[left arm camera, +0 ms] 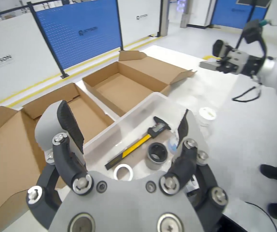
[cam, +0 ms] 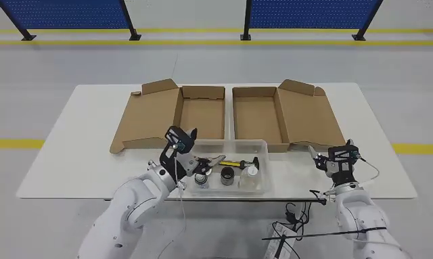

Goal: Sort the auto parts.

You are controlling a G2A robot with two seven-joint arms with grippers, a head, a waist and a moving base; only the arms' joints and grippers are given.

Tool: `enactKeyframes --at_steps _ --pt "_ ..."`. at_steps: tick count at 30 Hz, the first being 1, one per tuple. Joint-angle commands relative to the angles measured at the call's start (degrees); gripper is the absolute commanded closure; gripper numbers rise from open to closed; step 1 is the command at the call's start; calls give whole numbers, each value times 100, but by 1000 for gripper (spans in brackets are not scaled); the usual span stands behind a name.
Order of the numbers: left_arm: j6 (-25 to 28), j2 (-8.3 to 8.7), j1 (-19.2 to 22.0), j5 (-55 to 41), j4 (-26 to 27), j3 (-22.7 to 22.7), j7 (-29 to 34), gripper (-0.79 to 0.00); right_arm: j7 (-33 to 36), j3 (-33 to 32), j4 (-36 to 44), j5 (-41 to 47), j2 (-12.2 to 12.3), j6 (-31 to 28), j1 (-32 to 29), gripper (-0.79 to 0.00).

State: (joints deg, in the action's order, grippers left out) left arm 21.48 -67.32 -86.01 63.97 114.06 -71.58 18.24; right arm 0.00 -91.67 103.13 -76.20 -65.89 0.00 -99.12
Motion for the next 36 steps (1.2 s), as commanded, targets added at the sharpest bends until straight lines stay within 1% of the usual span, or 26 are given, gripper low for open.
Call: enactKeyframes --at_steps 1,5,8,18,24,36 --pt "81 -12 40 -149 34 158 136 -785 0 0 0 0 0 0 0 -785" --pt "184 -33 133 -342 58 440 372 -785 0 0 0 0 0 0 0 -785" --pt "225 -44 176 -294 8 612 430 -785 0 0 0 0 0 0 0 -785" --pt "353 -79 330 78 -268 1130 377 -785 0 0 0 0 0 0 0 -785" --pt "214 -124 533 369 -572 1361 144 -785 0 0 0 0 0 0 0 -785" --pt "-113 -231 844 599 -1161 1787 20 -785 0 0 0 0 0 0 0 -785"
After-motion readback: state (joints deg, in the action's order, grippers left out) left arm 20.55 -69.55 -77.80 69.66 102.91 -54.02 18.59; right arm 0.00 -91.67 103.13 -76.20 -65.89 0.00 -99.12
